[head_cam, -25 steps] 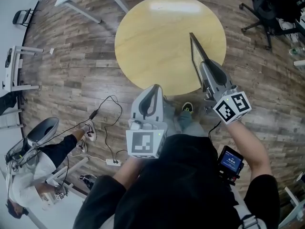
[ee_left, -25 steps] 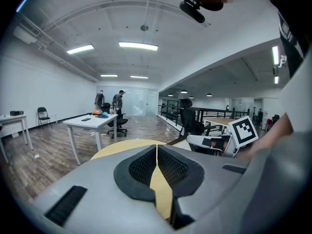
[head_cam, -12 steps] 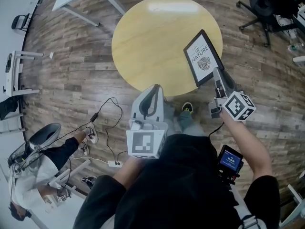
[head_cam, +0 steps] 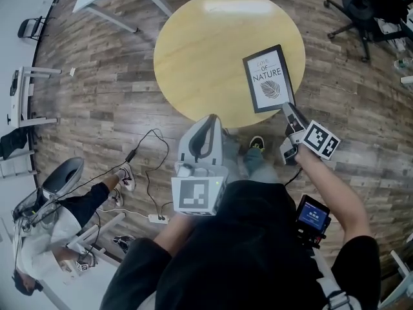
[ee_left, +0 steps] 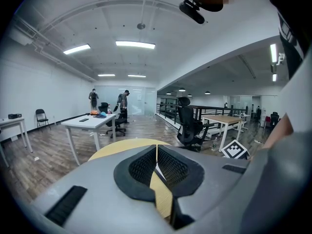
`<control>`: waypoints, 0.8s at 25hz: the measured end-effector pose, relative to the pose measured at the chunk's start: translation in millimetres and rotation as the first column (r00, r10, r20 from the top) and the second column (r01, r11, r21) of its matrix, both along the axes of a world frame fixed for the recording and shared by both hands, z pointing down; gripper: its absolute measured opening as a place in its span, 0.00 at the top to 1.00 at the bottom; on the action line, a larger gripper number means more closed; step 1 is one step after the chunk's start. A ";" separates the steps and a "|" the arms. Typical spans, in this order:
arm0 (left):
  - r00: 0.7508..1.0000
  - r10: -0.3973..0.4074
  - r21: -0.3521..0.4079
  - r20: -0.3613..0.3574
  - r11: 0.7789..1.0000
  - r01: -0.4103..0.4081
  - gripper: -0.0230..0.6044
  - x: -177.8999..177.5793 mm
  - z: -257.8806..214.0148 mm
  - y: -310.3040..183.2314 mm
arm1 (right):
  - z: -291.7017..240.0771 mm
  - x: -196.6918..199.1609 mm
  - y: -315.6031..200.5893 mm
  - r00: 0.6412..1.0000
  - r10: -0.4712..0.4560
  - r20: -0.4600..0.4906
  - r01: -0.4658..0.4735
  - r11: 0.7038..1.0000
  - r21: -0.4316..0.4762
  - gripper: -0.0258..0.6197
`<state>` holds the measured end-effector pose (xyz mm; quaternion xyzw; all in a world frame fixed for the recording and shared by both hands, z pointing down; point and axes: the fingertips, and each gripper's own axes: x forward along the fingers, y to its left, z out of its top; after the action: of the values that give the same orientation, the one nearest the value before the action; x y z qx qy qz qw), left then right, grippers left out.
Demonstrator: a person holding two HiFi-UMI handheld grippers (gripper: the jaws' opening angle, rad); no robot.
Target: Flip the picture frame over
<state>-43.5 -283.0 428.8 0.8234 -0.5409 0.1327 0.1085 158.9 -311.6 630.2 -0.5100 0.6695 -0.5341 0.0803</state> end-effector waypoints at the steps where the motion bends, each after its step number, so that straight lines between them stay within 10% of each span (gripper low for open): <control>1: 1.000 -0.002 -0.001 0.001 1.000 0.002 0.92 -1.4 0.3 0.6 | 3.0 -3.2 1.8 1.000 -0.003 0.026 0.004 1.000 -0.015 0.84; 12: 1.000 -0.010 -0.020 -0.017 1.000 0.009 0.92 -2.5 2.9 5.0 | 60.3 -39.8 29.8 0.941 0.018 0.339 0.070 0.967 -0.245 0.83; 20: 1.000 -0.010 -0.027 -0.019 1.000 0.010 0.92 -3.9 2.5 4.4 | 76.4 -45.8 34.5 0.947 -0.009 0.322 0.108 0.950 -0.293 0.80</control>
<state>-47.5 -278.6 431.3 0.8205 -0.5421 0.1315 0.1252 113.1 -277.1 706.6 -0.4034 0.5719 -0.7085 0.0905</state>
